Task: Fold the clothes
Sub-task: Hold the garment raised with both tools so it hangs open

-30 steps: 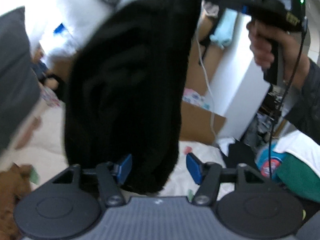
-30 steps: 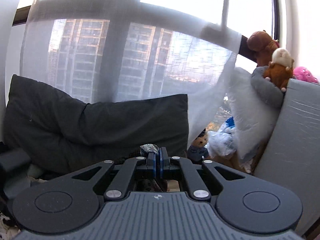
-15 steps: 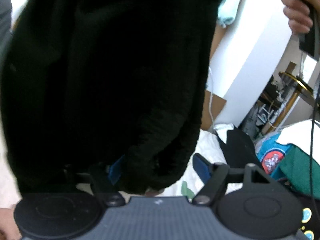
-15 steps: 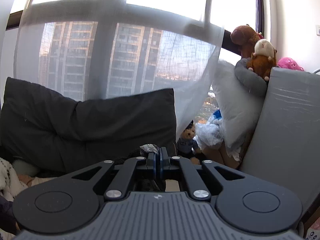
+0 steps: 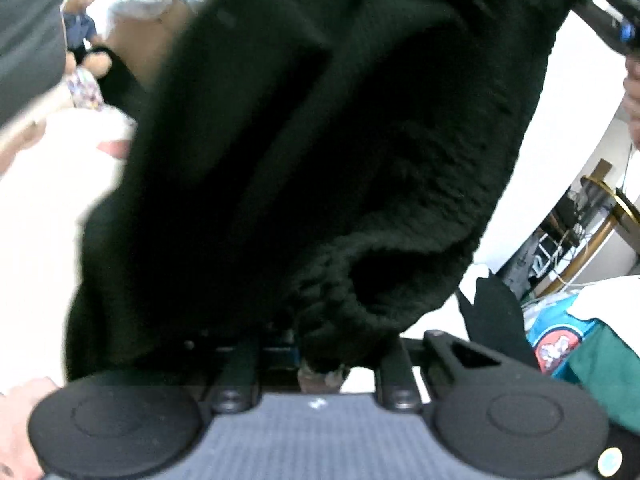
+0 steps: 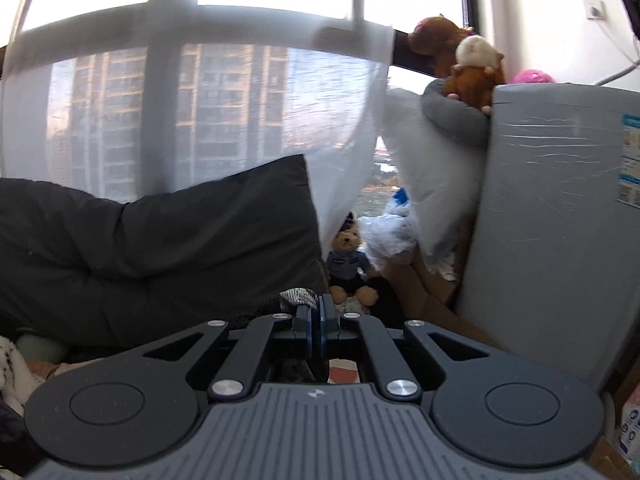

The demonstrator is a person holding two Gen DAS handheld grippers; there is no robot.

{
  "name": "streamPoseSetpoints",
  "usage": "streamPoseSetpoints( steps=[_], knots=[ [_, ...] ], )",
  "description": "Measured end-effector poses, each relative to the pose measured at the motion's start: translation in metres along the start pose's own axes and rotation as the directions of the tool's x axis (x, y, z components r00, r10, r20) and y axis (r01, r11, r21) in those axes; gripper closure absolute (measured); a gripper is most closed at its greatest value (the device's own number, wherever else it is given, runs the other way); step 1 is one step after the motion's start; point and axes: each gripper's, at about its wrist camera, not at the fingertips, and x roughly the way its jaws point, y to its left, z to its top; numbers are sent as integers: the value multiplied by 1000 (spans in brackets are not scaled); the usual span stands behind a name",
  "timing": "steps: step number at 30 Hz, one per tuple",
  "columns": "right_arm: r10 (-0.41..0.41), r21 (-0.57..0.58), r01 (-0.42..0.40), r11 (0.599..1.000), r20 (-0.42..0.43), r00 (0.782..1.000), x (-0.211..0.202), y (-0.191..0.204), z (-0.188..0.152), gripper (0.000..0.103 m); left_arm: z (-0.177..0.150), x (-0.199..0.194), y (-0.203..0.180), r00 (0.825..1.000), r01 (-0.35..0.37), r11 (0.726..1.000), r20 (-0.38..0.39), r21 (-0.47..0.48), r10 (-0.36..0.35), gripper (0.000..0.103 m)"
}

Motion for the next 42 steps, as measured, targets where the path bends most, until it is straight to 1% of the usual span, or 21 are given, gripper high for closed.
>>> streamPoseSetpoints(
  steps=[2,3,5,9,10,12,13,14,15,16,18,20,21,23,25,29,33,37,42],
  knots=[
    [-27,8,27,1000,10,1000,-10,-1,2,99,12,-18,5,999,-8,1000,38,-7,8,88],
    [-39,8,38,999,11,999,-14,-1,3,99,22,-32,7,998,-20,1000,67,-4,20,88],
    [-65,6,65,998,16,998,-24,-2,8,99,37,-50,7,995,-34,999,98,11,33,89],
    [-118,2,118,993,34,992,-48,-2,22,99,78,-96,-5,984,-57,994,176,90,40,89],
    [-133,6,133,991,41,990,-56,-3,28,99,82,-99,-10,982,-58,993,184,99,39,89],
    [-158,11,158,987,55,986,-72,-3,37,99,103,-114,-29,971,-52,989,237,139,18,90],
    [-170,9,170,985,62,983,-80,-2,41,99,115,-130,-36,960,-39,987,279,159,-7,90],
    [-181,5,181,983,67,981,-87,-1,46,99,119,-135,-41,955,-35,985,297,168,-17,91],
    [-192,-1,193,981,69,979,-94,1,51,99,124,-143,-51,945,-27,983,325,184,-35,91],
    [-198,-4,198,980,69,978,-98,1,53,99,123,-140,-65,939,-18,981,340,192,-50,91],
    [-220,-6,221,975,75,973,-113,4,60,99,123,-134,-78,929,2,980,363,200,-77,91],
    [-239,-8,240,971,78,968,-125,8,65,99,121,-137,-90,922,20,979,375,204,-97,92],
    [-250,-13,252,968,77,965,-131,10,68,99,128,-143,-99,914,48,977,385,206,-127,92],
    [-269,-27,272,962,74,960,-143,16,73,99,141,-148,-109,905,63,970,397,234,-155,92],
    [-282,-36,286,958,75,956,-151,20,77,99,153,-147,-111,901,66,961,398,267,-173,92],
    [-303,-20,306,952,101,948,-170,27,82,99,158,-157,-134,898,71,947,392,313,-197,92],
    [-321,-16,325,946,128,939,-187,31,90,99,167,-173,-150,883,91,943,413,319,-225,92],
    [-333,-26,342,939,168,928,-210,40,98,99,169,-199,-169,869,74,937,438,342,-229,92],
    [-329,-46,343,938,193,924,-233,52,105,99,177,-229,-197,870,16,916,447,401,-211,92]
  ],
)
